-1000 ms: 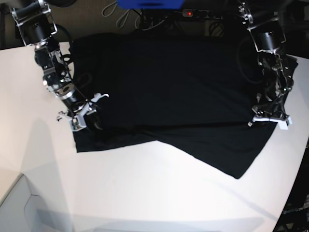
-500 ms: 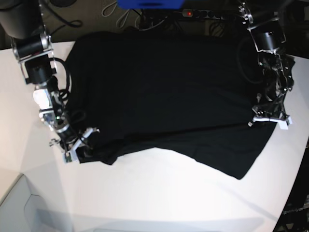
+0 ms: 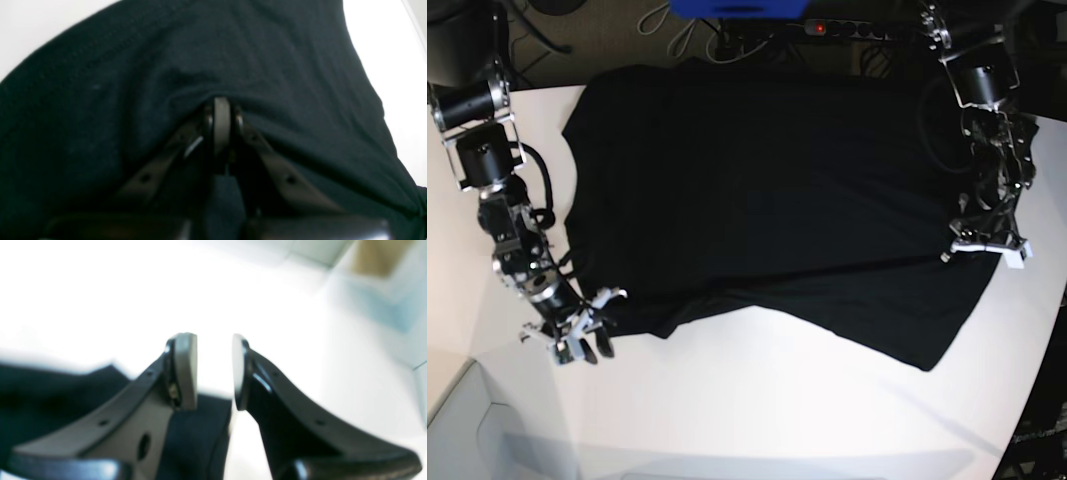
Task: Layout the t-shirt on the table in an organized manner, then fold the t-shirt properly
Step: 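Pull the gripped shirt edge with the right gripper to unfold it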
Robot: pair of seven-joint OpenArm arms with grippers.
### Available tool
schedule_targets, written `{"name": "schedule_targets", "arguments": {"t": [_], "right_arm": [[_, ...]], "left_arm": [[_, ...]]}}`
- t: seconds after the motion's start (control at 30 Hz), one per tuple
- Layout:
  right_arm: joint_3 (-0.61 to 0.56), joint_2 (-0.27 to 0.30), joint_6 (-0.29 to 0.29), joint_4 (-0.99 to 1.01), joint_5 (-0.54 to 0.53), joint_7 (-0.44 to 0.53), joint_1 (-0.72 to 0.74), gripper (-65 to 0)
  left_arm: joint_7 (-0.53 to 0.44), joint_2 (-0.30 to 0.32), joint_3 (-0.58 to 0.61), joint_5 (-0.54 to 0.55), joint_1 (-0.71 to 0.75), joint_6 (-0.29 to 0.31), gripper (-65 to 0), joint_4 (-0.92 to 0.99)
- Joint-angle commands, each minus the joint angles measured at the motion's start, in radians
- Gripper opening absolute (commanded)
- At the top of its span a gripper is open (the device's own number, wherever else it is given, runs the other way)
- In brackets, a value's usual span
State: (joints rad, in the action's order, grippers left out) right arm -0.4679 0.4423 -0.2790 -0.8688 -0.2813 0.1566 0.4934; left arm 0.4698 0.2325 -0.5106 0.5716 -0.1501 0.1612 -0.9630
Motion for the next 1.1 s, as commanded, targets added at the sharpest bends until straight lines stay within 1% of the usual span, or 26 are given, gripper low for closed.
{"name": "schedule_targets", "arguments": {"t": [0.0,0.07,0.2,0.27,0.5,0.53,0.6,0.63,0.7,0.83,1.0,1.07], "right_arm": [[-0.007,0.029,0.002,-0.036,-0.006,0.025,0.021,-48.5],[-0.016,0.049,0.002,-0.054,-0.006,0.025,-0.006,-44.9],[-0.013,0.074,0.002,-0.053,-0.006,0.025,-0.048,-32.8],[-0.013,0.08,0.001,-0.051,-0.006,0.03,-0.065,-29.8],[-0.016,0.079,-0.001,-0.046,-0.006,0.027,-0.092,-30.3],[-0.016,0.076,-0.001,-0.04,0.0,0.027,-0.092,-30.3],[-0.016,0.072,-0.001,-0.026,0.05,0.027,-0.091,-30.3],[-0.016,0.066,-0.001,-0.017,0.087,0.027,-0.091,-30.4],[-0.013,0.034,-0.001,0.009,0.165,0.027,-0.089,-31.6],[-0.01,0.002,-0.001,0.076,0.281,0.034,-0.081,-36.9],[-0.009,-0.004,0.001,0.076,0.301,0.034,-0.066,-47.3],[-0.009,-0.004,0.001,0.076,0.301,0.034,-0.054,-50.3]], "left_arm": [[0.074,0.005,0.0,-0.052,0.01,-0.056,-64.8,0.011],[0.074,0.005,0.0,-0.052,0.01,-0.056,-64.8,0.011],[0.074,0.005,0.0,-0.052,0.01,-0.056,-64.8,0.011],[0.074,0.005,0.0,-0.052,0.01,-0.056,-64.8,0.011],[0.074,0.005,0.0,-0.052,0.01,-0.056,-64.8,0.011],[0.074,0.005,0.0,-0.052,0.01,-0.056,-64.8,0.011],[0.074,0.005,0.0,-0.052,0.01,-0.056,-64.8,0.011],[0.074,0.005,0.0,-0.052,0.01,-0.056,-64.8,0.011],[0.074,0.005,0.0,-0.052,0.01,-0.056,-64.8,0.011],[0.074,0.003,0.0,-0.052,0.01,-0.056,-64.8,0.011],[0.074,0.001,0.0,-0.052,0.01,-0.056,-64.8,0.011],[0.074,0.0,0.0,-0.052,0.01,-0.056,-64.8,0.011]]}}
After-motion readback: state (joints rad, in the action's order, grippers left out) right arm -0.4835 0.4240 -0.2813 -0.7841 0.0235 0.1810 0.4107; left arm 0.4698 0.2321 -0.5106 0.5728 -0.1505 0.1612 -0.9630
